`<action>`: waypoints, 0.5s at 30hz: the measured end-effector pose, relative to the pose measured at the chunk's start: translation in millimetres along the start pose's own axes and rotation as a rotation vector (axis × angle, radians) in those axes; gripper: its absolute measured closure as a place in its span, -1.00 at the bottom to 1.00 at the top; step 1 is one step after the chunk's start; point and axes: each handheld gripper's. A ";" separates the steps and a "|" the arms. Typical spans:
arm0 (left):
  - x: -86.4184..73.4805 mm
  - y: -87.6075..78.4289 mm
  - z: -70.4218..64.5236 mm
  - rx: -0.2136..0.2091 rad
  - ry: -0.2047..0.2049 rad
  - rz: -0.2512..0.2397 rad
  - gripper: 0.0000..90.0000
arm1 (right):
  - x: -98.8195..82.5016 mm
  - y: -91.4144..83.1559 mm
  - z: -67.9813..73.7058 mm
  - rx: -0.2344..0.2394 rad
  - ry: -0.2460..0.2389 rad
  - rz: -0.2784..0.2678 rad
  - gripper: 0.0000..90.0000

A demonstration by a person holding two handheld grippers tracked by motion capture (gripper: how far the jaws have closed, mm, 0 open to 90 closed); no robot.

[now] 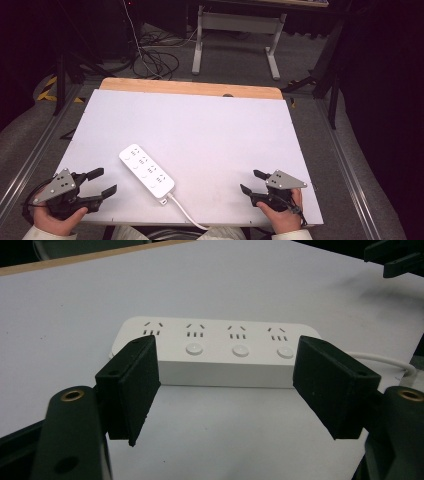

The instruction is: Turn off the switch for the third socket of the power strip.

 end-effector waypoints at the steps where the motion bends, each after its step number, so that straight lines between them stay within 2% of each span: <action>1: 0.0 0.0 0.0 0.000 0.000 0.000 -0.39 | -0.1 0.2 0.0 0.002 0.001 0.001 -0.29; 15: 1.6 -0.9 -0.9 0.010 0.011 0.007 -0.35 | -0.9 1.0 -0.4 -0.006 0.000 0.012 -0.28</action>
Point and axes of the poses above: each handheld gripper's, and its own axes: y roughly forward along the jaws, x roughly out of its top, z roughly to its left, and after that the axes turned 1 degree about y, right-handed
